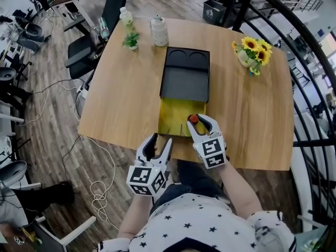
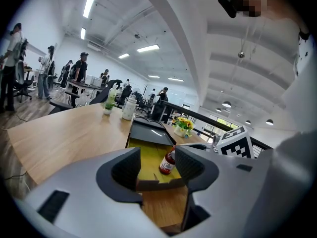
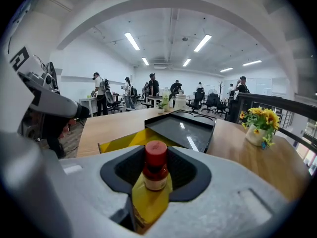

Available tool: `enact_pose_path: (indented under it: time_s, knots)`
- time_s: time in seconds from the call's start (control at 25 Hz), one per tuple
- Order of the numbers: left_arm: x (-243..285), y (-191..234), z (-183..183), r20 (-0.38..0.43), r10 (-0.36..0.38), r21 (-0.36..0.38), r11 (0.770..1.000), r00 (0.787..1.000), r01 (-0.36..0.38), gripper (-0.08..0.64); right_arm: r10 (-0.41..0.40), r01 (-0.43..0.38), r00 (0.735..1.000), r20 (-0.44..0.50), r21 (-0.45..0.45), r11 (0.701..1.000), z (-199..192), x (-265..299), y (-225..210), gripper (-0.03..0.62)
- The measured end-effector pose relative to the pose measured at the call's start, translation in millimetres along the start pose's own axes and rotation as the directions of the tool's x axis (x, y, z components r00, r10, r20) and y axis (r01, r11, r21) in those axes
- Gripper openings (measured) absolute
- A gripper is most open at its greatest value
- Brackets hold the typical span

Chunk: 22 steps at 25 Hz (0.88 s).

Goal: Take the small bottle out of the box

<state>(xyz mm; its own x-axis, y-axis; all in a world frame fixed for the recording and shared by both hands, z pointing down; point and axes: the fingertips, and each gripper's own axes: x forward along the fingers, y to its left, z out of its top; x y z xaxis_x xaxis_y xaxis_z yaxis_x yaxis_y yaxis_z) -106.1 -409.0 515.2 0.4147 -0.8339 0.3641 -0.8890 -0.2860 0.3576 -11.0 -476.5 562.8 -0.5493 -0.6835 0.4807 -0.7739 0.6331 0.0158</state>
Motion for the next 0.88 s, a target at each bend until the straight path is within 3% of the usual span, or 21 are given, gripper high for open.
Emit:
enact_pose_path:
  time_s: [0.88]
  knots:
    - [-66,-27,-6,0.075,-0.015,0.044,0.999,0.997,0.012,0.198,-0.052,0.054,0.987,0.150,-0.004,0.999,36,-87,33,0.141]
